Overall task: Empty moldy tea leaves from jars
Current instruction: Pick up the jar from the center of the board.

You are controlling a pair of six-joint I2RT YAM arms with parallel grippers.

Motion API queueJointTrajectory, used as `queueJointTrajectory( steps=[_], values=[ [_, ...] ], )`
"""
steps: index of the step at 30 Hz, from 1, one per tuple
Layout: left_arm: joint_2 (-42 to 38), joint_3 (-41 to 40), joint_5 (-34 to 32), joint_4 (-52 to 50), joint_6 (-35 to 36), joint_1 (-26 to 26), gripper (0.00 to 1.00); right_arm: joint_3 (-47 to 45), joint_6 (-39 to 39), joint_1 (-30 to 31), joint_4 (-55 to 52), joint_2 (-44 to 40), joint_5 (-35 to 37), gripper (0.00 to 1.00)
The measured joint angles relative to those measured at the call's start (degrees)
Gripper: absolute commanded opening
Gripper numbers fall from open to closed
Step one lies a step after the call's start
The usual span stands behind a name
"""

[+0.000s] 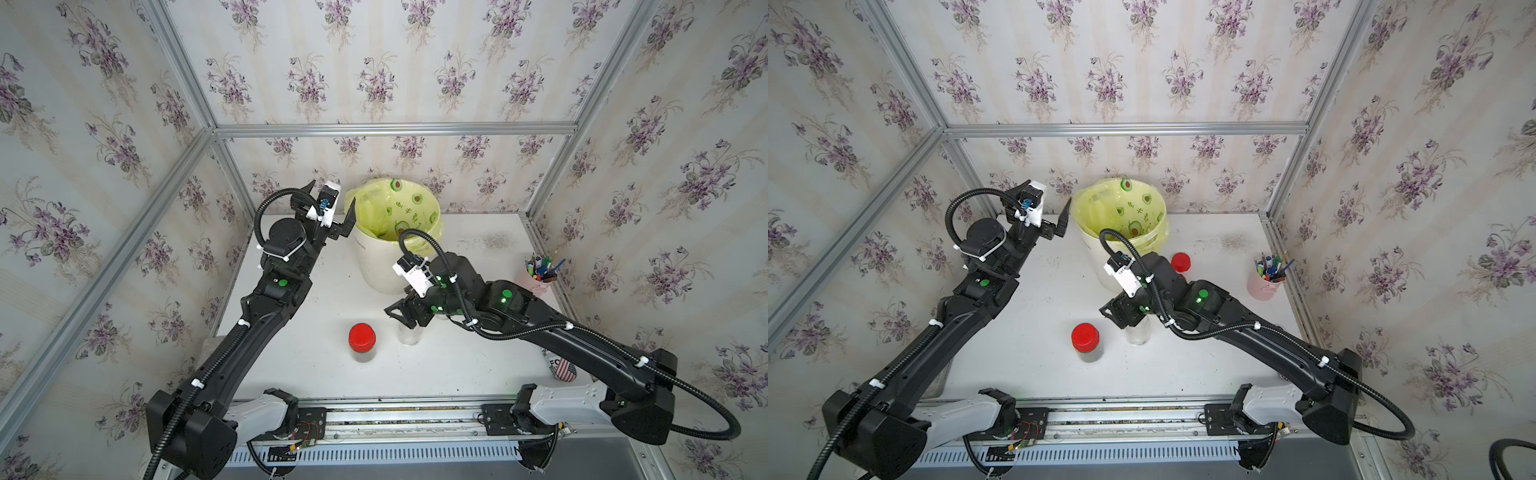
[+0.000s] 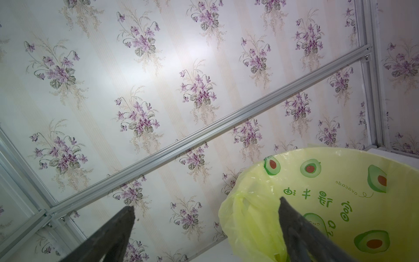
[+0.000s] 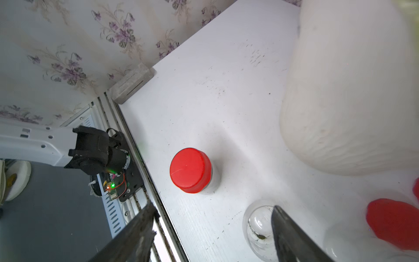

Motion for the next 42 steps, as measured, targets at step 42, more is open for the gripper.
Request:
queueJointTrajectory(
  steps=[42],
  values=[
    [-0.59, -1.07, -0.61, 0.0, -3.08, 1.95, 1.0, -0.81, 3.89, 9.07, 9.29, 20.59, 5.27, 0.82]
  ],
)
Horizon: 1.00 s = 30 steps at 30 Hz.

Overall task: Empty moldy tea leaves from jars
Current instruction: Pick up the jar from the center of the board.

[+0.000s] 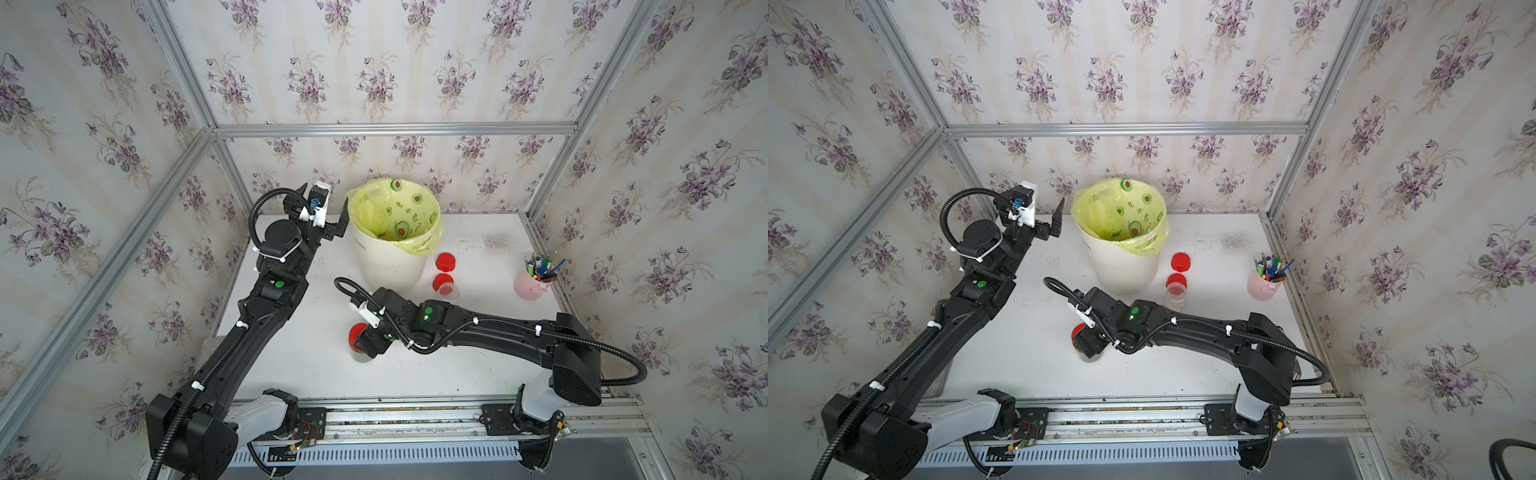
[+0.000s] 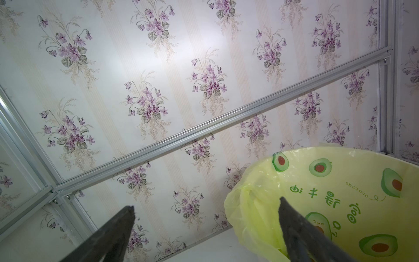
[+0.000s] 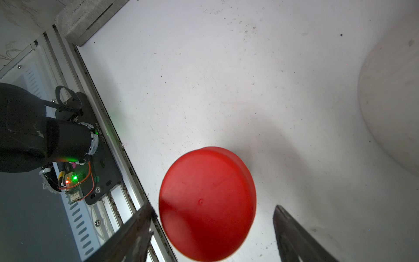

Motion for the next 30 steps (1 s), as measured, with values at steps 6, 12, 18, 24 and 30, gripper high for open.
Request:
queueJointTrajectory(
  steps=[6, 12, 18, 24, 30],
  values=[
    [-0.02, 0.0, 0.04, 0.0, 0.0, 0.0, 1.0, 0.07, 0.02, 0.26, 0.11, 1.2, -0.22, 0.82],
    [-0.09, 0.0, 0.42, -0.02, 0.0, 0.0, 1.0, 0.85, 0.02, 0.33, 0.13, 2.56, -0.17, 0.82],
    [-0.09, 0.0, 0.59, 0.0, 0.0, 0.0, 1.0, 2.08, 0.02, 0.33, 0.37, 3.98, 0.46, 0.82],
    [-0.09, 0.0, 0.61, -0.02, 0.02, 0.02, 1.0, 3.3, 0.0, 0.33, 0.46, 5.42, 0.66, 0.82],
    [-0.09, 0.0, 0.61, -0.02, 0.02, 0.04, 0.99, 3.76, -0.02, 0.33, 0.42, 6.49, 0.68, 0.79]
  ],
)
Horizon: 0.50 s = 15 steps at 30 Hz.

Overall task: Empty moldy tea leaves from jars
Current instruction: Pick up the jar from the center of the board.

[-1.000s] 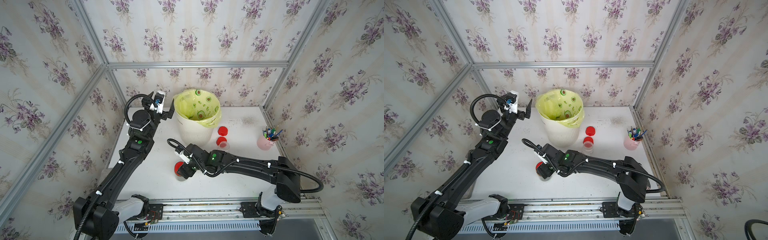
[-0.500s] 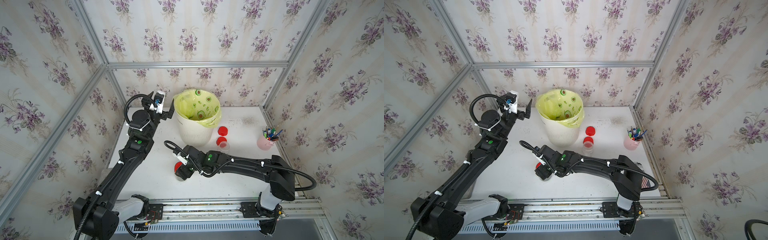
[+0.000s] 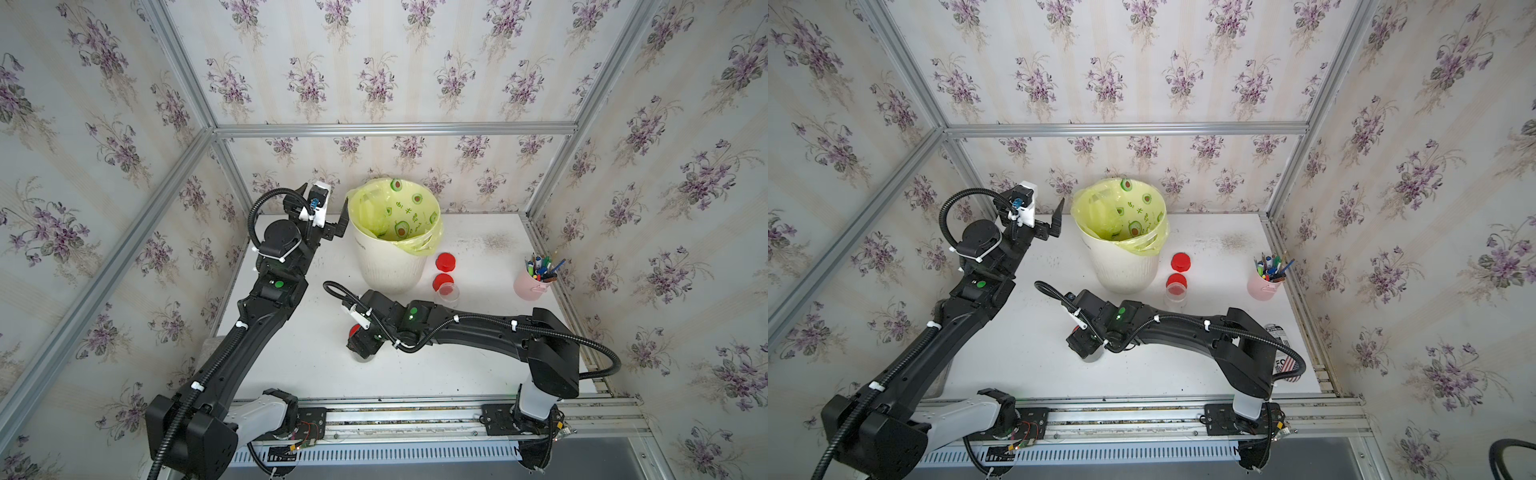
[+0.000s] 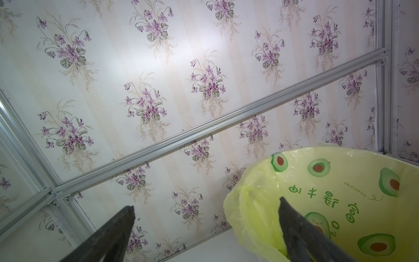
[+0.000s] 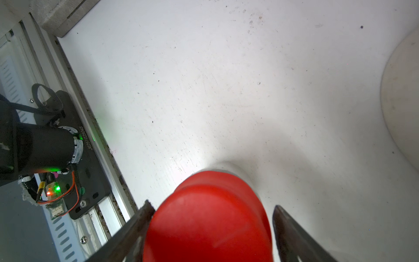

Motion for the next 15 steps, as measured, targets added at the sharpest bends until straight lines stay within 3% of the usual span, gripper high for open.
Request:
queueJointTrajectory(
  steps=[15],
  values=[
    [0.11, 0.0, 0.0, 0.0, -0.02, 0.0, 1.0, 0.31, 0.0, 0.04, 0.04, 1.03, 1.38, 0.67]
  ],
)
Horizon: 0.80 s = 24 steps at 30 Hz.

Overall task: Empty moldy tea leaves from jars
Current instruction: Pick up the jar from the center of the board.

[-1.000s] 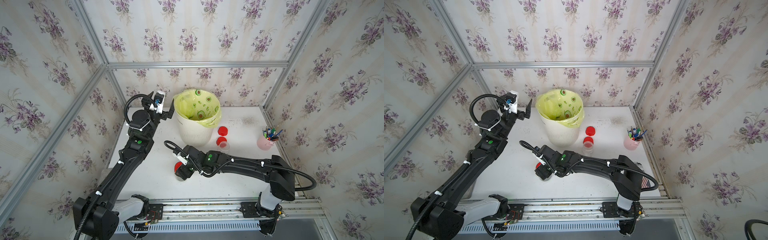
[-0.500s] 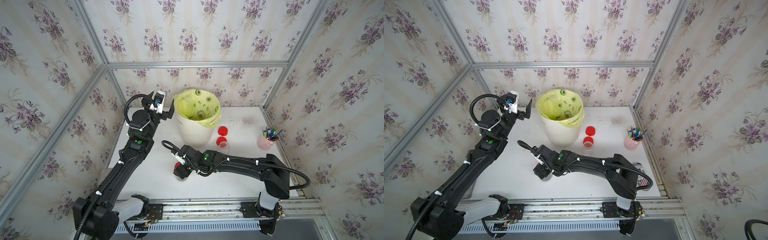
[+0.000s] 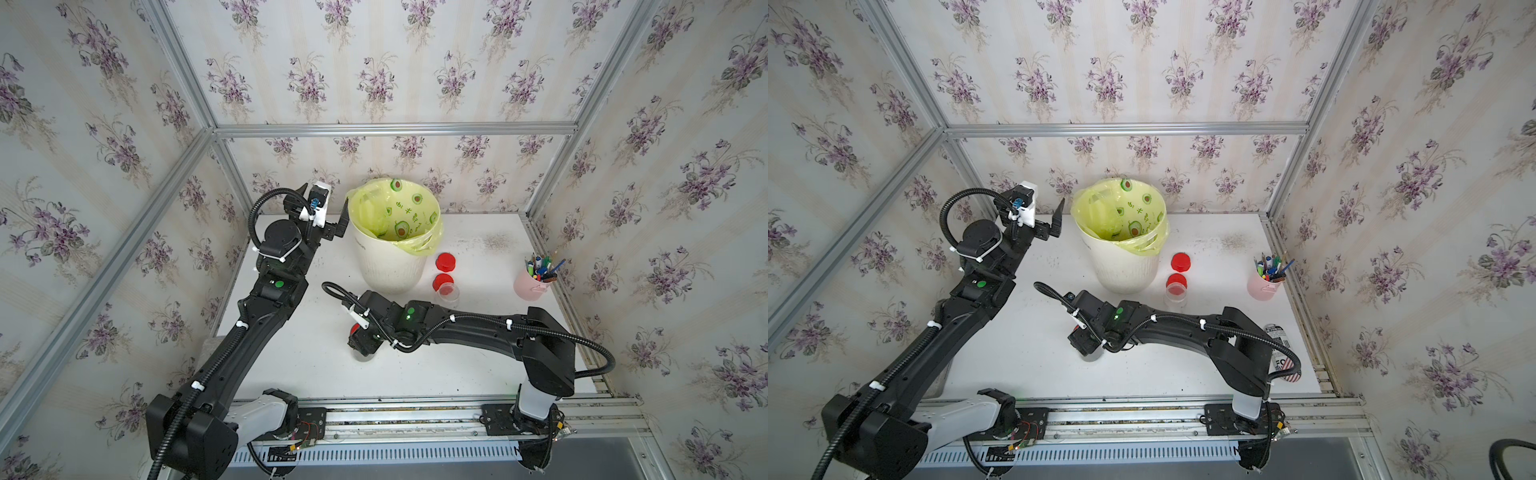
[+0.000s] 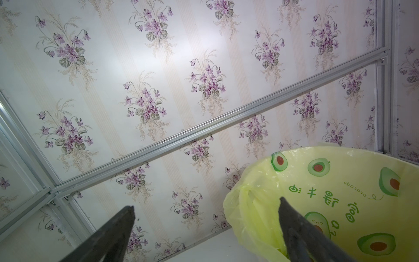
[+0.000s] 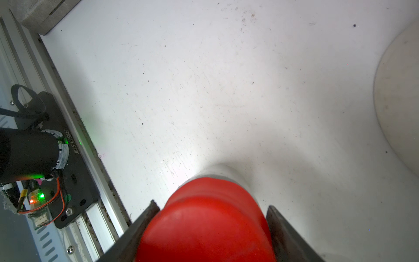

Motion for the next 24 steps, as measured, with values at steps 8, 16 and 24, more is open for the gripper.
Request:
queueJointTrajectory(
  steps=[8, 16, 24],
  values=[
    [0.26, 0.42, -0.04, -0.59, -0.39, 0.0, 0.99, 0.76, 0.0, -0.02, -2.01, -0.33, 0.79, 0.55],
    [0.59, 2.99, 0.46, -3.54, -1.53, 0.04, 1.0, 1.86, -0.04, -0.02, -5.25, -3.28, 4.37, 0.47],
    [0.39, 3.96, 4.48, -6.69, -1.75, 0.92, 1.0, 4.04, -1.03, -0.55, -7.54, -5.51, 7.67, 0.41]
  ],
)
